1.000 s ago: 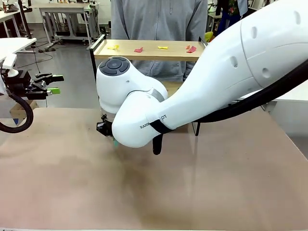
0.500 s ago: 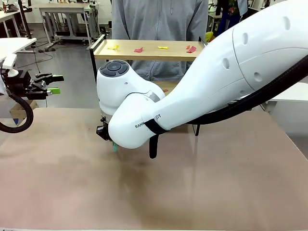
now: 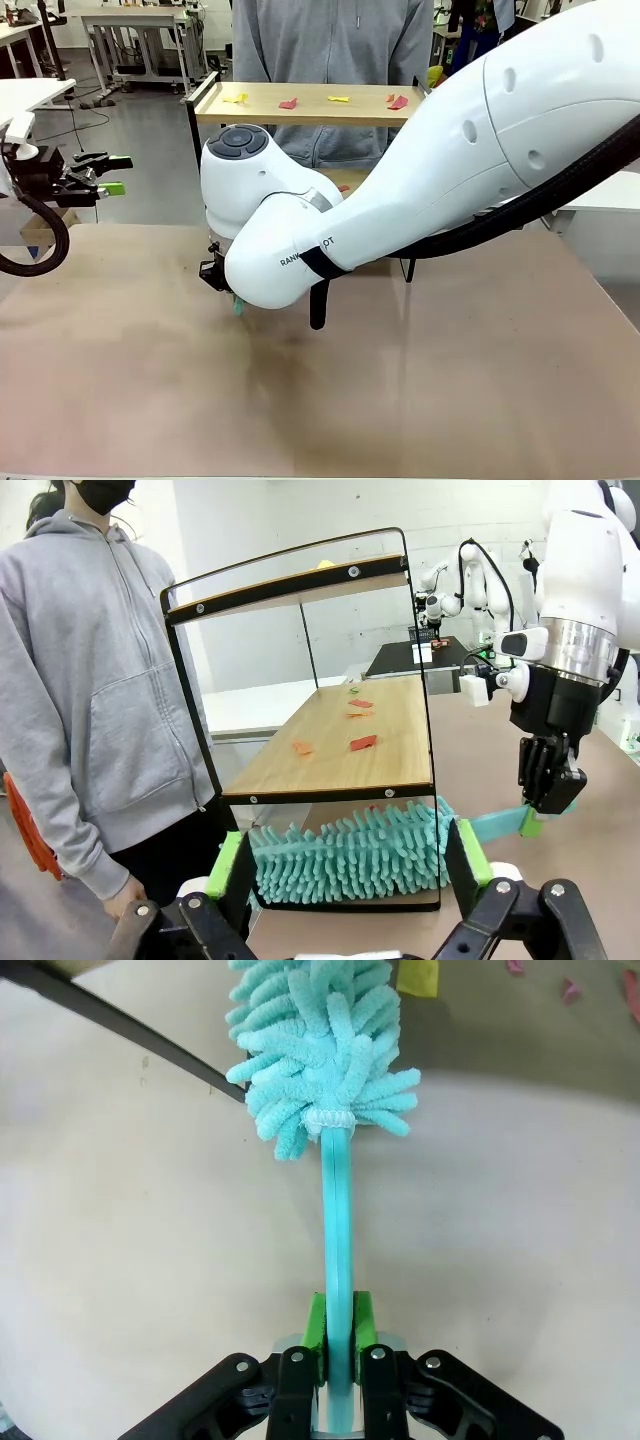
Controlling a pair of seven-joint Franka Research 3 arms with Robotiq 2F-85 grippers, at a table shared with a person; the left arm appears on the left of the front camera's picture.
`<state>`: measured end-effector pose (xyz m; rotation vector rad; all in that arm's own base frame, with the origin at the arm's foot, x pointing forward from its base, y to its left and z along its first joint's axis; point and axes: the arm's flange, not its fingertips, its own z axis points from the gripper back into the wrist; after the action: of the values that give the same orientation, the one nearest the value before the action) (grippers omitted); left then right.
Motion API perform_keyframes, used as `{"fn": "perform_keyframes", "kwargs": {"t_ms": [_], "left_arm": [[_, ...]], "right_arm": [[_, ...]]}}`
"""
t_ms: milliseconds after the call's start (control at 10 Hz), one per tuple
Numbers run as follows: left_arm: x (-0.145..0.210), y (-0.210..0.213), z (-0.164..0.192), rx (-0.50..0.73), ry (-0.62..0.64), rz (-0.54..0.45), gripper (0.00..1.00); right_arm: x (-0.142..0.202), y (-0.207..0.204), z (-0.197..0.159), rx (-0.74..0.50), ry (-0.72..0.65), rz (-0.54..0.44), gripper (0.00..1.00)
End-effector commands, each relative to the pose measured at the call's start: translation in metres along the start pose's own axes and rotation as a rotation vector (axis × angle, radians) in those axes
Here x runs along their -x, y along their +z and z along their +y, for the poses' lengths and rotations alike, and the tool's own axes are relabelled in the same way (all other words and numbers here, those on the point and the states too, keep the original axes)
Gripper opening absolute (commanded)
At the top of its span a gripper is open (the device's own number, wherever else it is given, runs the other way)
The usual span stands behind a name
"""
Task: Clean the shelf.
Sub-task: Clean the specific section of the Shelf indicated by the human with the Duster.
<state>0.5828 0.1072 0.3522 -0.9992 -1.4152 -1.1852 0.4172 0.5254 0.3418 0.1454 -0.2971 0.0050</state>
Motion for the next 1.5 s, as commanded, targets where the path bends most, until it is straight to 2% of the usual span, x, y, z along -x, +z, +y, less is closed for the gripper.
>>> {"fn": "perform_keyframes", "kwargs": {"t_ms": [0,900,1200,1400], "left_arm": [[-0.004,0.0,-0.001,-0.002,-0.005,-0.002,1.0],[-0.004,0.0,-0.001,-0.002,-0.005,-0.002,1.0],[-0.004,0.0,-0.001,-0.002,-0.005,-0.002,1.0],[-0.004,0.0,-0.001,-0.002,-0.005,-0.002,1.0]], "right_arm": [[0.008,0.007,-0.033,-0.043,-0.055,0.01,0.13],[0.025,0.036,-0.17,-0.132,-0.279,0.026,0.13],[0.031,0.047,-0.219,-0.096,-0.374,0.068,0.13],[0.033,0.059,-0.248,-0.017,-0.417,0.08,0.13]]}}
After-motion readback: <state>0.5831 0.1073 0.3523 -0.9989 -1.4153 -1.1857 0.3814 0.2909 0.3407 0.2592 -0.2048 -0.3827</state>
